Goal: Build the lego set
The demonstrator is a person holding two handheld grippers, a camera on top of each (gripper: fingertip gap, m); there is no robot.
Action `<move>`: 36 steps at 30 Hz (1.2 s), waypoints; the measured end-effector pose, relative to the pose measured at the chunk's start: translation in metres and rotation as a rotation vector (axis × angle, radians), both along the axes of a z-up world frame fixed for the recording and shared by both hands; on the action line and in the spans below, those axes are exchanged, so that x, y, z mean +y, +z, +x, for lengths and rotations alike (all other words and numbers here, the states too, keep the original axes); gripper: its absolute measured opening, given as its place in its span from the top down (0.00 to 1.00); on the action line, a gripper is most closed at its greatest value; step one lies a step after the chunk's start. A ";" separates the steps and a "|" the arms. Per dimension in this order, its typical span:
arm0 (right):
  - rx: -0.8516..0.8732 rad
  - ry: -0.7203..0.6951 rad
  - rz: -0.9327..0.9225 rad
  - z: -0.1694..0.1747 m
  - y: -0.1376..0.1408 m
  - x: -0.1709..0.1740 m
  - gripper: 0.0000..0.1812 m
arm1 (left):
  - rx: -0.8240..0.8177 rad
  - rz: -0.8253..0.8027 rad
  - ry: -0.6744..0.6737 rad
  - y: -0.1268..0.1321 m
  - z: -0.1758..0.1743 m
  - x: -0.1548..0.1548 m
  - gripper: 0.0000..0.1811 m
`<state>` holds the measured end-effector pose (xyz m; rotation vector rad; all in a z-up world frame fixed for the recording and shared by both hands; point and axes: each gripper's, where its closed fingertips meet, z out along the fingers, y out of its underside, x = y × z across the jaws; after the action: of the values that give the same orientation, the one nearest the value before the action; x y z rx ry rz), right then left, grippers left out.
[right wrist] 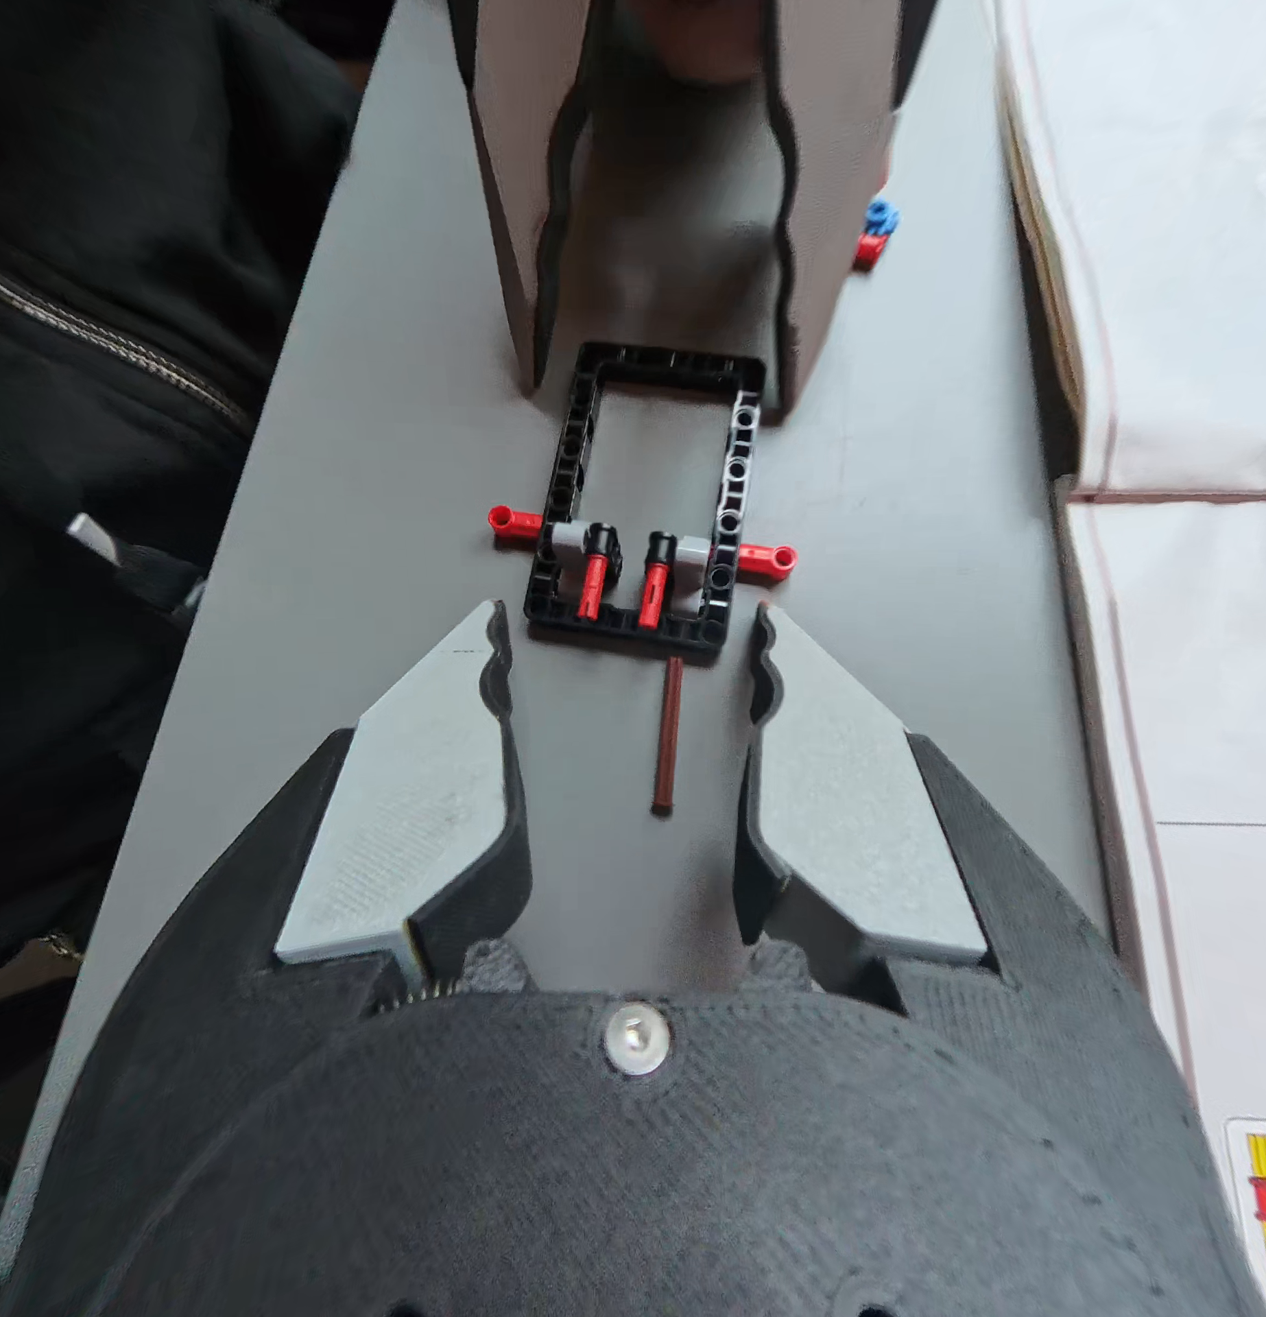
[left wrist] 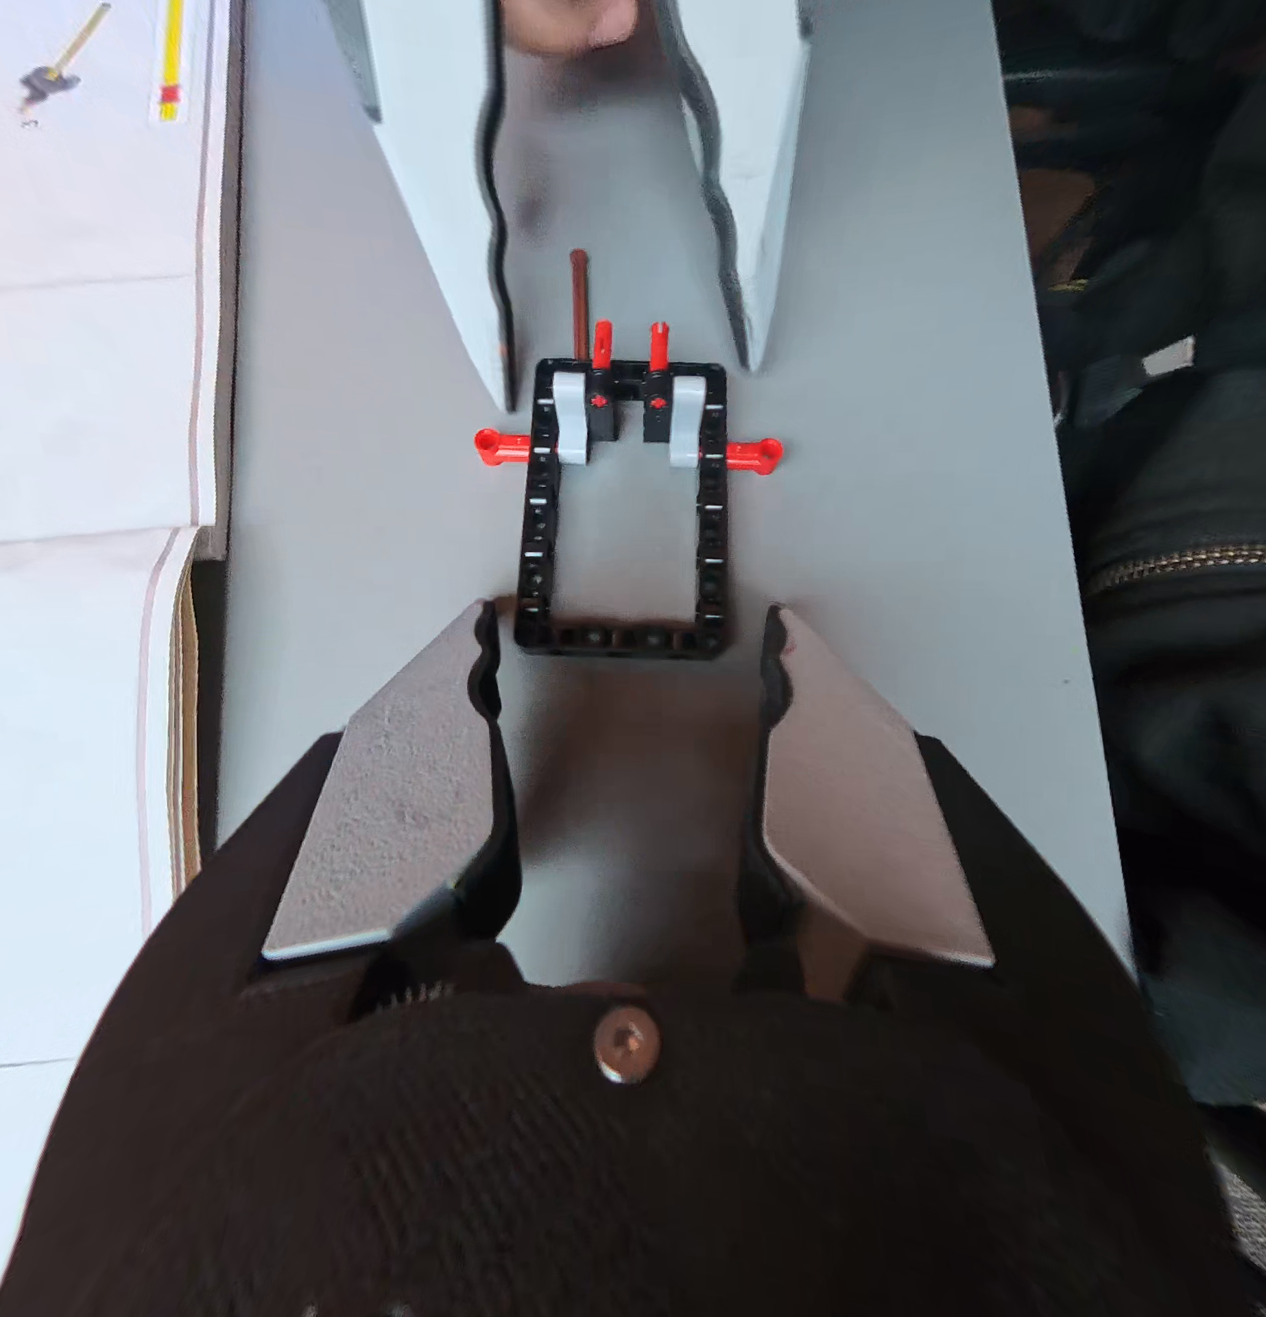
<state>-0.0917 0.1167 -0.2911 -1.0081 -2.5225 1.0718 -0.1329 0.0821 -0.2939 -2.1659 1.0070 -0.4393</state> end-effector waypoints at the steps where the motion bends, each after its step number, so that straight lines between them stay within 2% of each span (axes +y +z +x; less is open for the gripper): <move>1: 0.016 0.000 0.011 -0.001 -0.001 -0.002 0.64 | -0.002 0.000 0.011 0.000 -0.001 0.001 0.61; 2: 0.028 0.002 0.024 -0.002 -0.002 -0.004 0.68 | -0.003 0.002 0.022 0.000 -0.002 0.003 0.63; 8: 0.122 0.017 0.121 -0.008 0.000 -0.004 0.69 | -0.019 -0.007 0.031 0.001 -0.003 0.004 0.65; 12: 0.294 0.009 0.331 -0.016 0.008 0.003 0.69 | 0.003 0.002 0.027 0.000 -0.003 0.004 0.57; 14: 0.365 0.000 0.428 -0.019 0.012 0.003 0.69 | 0.019 0.044 0.048 0.002 -0.007 0.010 0.65; 18: 0.495 -0.018 0.612 -0.025 0.017 0.009 0.72 | 0.041 0.107 0.073 0.006 -0.014 0.017 0.65; 20: 0.542 -0.017 0.633 -0.026 0.018 0.009 0.71 | 0.025 0.103 0.070 0.008 -0.014 0.017 0.65; 25: 0.498 -0.067 0.480 -0.024 0.019 0.016 0.71 | -0.050 0.046 0.106 0.010 -0.019 0.020 0.65; 28: 0.432 -0.113 0.200 -0.019 0.030 0.019 0.69 | -0.029 0.057 0.082 0.008 -0.016 0.017 0.65; 31: 0.297 -0.162 -0.119 -0.022 0.043 0.029 0.73 | 0.057 0.107 0.049 0.004 -0.014 0.016 0.65; 33: 0.163 -0.182 -0.291 -0.029 0.043 0.031 0.72 | 0.110 0.203 0.013 0.008 -0.012 0.017 0.65; 36: -0.026 -0.087 -0.442 -0.023 0.037 0.016 0.81 | 0.164 0.297 -0.017 0.012 -0.010 0.017 0.65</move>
<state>-0.1148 0.1332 -0.2538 -1.2289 -2.2822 1.6408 -0.1428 0.0989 -0.2820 -1.9488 1.1042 -0.1108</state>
